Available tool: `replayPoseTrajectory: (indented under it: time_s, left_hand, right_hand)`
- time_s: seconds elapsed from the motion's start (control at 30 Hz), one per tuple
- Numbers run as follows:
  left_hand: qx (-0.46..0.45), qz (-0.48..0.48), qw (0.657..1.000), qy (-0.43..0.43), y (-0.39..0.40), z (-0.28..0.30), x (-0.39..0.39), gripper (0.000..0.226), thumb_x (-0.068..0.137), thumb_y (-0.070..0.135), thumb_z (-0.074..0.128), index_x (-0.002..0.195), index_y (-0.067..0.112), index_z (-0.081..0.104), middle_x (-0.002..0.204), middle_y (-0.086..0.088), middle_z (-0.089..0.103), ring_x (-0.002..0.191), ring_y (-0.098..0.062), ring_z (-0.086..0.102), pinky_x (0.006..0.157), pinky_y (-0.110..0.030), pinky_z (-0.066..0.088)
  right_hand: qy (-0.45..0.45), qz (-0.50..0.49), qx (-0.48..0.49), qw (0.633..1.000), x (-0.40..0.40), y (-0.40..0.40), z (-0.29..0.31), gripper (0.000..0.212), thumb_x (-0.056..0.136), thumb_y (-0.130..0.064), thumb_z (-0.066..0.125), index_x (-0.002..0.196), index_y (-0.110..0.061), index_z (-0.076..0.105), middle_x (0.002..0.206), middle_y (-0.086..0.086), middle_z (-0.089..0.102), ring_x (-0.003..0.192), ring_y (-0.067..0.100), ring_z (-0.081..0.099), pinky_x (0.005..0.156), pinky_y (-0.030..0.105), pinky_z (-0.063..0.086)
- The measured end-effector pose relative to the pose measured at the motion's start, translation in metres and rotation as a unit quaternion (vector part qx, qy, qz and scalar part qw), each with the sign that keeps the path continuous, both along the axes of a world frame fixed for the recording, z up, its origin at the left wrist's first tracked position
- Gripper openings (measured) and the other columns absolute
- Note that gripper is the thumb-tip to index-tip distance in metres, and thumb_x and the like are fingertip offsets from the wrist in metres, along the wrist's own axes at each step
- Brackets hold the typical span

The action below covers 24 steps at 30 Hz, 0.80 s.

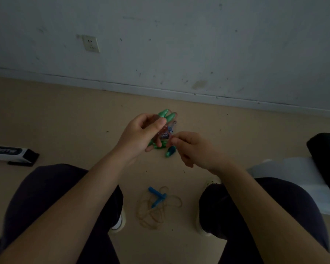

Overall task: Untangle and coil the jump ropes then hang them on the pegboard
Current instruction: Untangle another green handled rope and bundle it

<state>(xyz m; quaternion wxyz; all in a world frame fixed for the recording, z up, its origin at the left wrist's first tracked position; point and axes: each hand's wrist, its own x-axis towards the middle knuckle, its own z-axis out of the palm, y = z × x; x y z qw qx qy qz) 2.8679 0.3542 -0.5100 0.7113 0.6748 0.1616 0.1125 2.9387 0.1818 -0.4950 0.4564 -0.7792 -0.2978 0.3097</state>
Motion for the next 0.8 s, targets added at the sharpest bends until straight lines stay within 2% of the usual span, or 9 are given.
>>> replayPoseTrajectory:
  time_s: [0.13, 0.2, 0.27, 0.33, 0.4, 0.5, 0.57, 0.67, 0.8]
  left_hand:
    - [0.015, 0.032, 0.999, 0.015, -0.002, 0.000, 0.000, 0.032, 0.081, 0.045, 0.073, 0.101, 0.021, 0.065, 0.074, 0.001, 0.071, 0.055, -0.016, 0.063, 0.040, -0.023, 0.037]
    - [0.044, 0.054, 0.997, 0.031, -0.005, -0.002, 0.002, 0.024, 0.087, 0.039, 0.074, 0.099, 0.020, 0.065, 0.075, -0.001, 0.071, 0.054, -0.018, 0.062, 0.040, -0.022, 0.037]
    - [0.067, 0.063, 0.995, 0.040, -0.005, -0.004, 0.005, 0.016, 0.091, 0.032, 0.073, 0.096, 0.020, 0.066, 0.074, -0.002, 0.071, 0.053, -0.021, 0.061, 0.039, -0.021, 0.036]
    - [0.066, 0.053, 0.995, 0.042, -0.004, -0.005, 0.005, 0.013, 0.092, 0.030, 0.072, 0.095, 0.019, 0.066, 0.071, -0.001, 0.070, 0.051, -0.021, 0.059, 0.039, -0.022, 0.035]
    - [0.040, 0.033, 0.998, 0.038, -0.002, -0.005, 0.004, 0.011, 0.093, 0.029, 0.071, 0.096, 0.020, 0.066, 0.069, 0.002, 0.070, 0.050, -0.020, 0.058, 0.039, -0.023, 0.032]
    - [0.032, 0.019, 0.999, 0.037, -0.002, -0.008, 0.003, 0.009, 0.094, 0.027, 0.070, 0.097, 0.020, 0.066, 0.067, 0.006, 0.069, 0.049, -0.020, 0.058, 0.038, -0.024, 0.032]
    - [0.041, 0.018, 0.998, 0.041, -0.004, -0.009, 0.003, 0.012, 0.093, 0.029, 0.069, 0.098, 0.019, 0.065, 0.066, 0.006, 0.069, 0.050, -0.020, 0.059, 0.037, -0.024, 0.033]
    - [0.034, 0.016, 0.999, 0.032, -0.005, -0.011, 0.004, 0.016, 0.090, 0.033, 0.069, 0.098, 0.021, 0.065, 0.067, 0.004, 0.069, 0.050, -0.019, 0.059, 0.037, -0.024, 0.033]
    - [0.023, 0.019, 0.999, 0.030, -0.005, -0.013, 0.006, 0.025, 0.083, 0.041, 0.070, 0.098, 0.021, 0.066, 0.069, 0.002, 0.070, 0.050, -0.019, 0.060, 0.037, -0.024, 0.033]
  right_hand:
    - [-0.092, 0.004, -0.048, 0.995, -0.004, 0.007, 0.004, 0.030, 0.104, -0.030, 0.044, 0.077, -0.029, 0.056, 0.057, -0.011, 0.047, 0.044, 0.000, 0.045, 0.048, 0.017, 0.038]
    - [-0.173, 0.023, -0.078, 0.981, -0.006, 0.009, 0.007, 0.033, 0.104, -0.030, 0.043, 0.072, -0.032, 0.051, 0.066, -0.011, 0.050, 0.056, -0.005, 0.050, 0.053, 0.012, 0.034]
    - [-0.226, 0.038, -0.094, 0.969, -0.007, 0.008, 0.009, 0.031, 0.104, -0.029, 0.043, 0.074, -0.028, 0.052, 0.073, -0.007, 0.054, 0.065, 0.002, 0.051, 0.058, 0.018, 0.035]
    - [-0.248, 0.041, -0.076, 0.965, -0.006, 0.005, 0.010, 0.027, 0.104, -0.024, 0.045, 0.086, -0.014, 0.062, 0.077, 0.002, 0.059, 0.067, 0.011, 0.052, 0.063, 0.029, 0.040]
    - [-0.261, 0.021, -0.042, 0.964, -0.003, -0.001, 0.010, 0.025, 0.102, -0.019, 0.049, 0.092, -0.004, 0.067, 0.074, 0.004, 0.062, 0.060, 0.006, 0.051, 0.060, 0.024, 0.040]
    - [-0.272, -0.041, 0.005, 0.961, 0.001, -0.006, 0.008, 0.018, 0.099, -0.016, 0.056, 0.101, -0.009, 0.072, 0.079, -0.001, 0.070, 0.056, 0.000, 0.057, 0.058, 0.014, 0.044]
    - [-0.217, -0.098, 0.063, 0.969, 0.003, -0.006, 0.005, 0.016, 0.097, -0.012, 0.059, 0.103, -0.008, 0.073, 0.082, 0.002, 0.072, 0.059, 0.007, 0.064, 0.056, 0.018, 0.048]
    - [-0.046, -0.159, 0.157, 0.974, 0.008, -0.006, 0.003, 0.011, 0.094, -0.009, 0.063, 0.097, -0.005, 0.072, 0.074, 0.011, 0.072, 0.059, 0.023, 0.066, 0.050, 0.023, 0.048]
    - [0.117, -0.150, 0.217, 0.957, 0.009, -0.003, -0.001, 0.010, 0.092, -0.004, 0.063, 0.100, -0.005, 0.069, 0.072, 0.009, 0.067, 0.059, 0.022, 0.059, 0.054, 0.026, 0.048]
